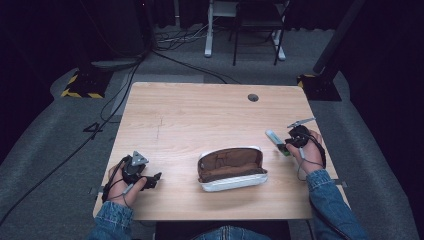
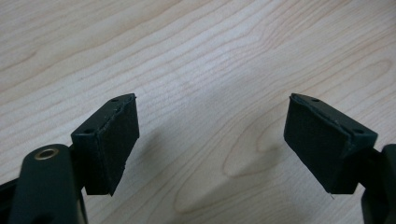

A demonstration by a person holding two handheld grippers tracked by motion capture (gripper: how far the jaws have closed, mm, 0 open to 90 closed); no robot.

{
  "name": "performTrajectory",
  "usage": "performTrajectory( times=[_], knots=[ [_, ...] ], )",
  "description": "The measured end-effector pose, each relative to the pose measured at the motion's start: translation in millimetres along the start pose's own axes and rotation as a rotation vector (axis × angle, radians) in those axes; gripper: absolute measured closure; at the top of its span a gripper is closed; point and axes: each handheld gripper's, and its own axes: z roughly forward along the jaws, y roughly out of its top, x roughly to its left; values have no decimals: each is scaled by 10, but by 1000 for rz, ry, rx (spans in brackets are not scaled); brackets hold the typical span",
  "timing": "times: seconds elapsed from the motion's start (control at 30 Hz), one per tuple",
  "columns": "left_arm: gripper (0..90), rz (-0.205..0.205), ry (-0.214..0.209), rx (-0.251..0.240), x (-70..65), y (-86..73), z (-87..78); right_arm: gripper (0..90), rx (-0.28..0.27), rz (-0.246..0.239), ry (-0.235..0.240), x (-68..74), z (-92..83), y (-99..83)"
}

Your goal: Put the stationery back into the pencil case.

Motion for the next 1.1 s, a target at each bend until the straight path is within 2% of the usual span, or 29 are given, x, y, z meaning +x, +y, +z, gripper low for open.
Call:
performTrajectory(
  times=[0.27,0.37,0.43,0.63,1.1],
  knots=[
    [164,-10,0,9,26,-72,16,578,19,-21,-28,18,87,37],
    [159,-34,-5,0,29,-86,19,620,15,-29,-28,26,98,49],
    [151,-28,-3,-11,32,-98,28,666,17,-24,-12,31,97,53],
    [110,-20,-9,-49,28,-121,70,670,17,-12,-10,35,92,45],
    [89,-28,-6,-51,23,-117,78,672,15,5,-1,58,43,46]
  ],
)
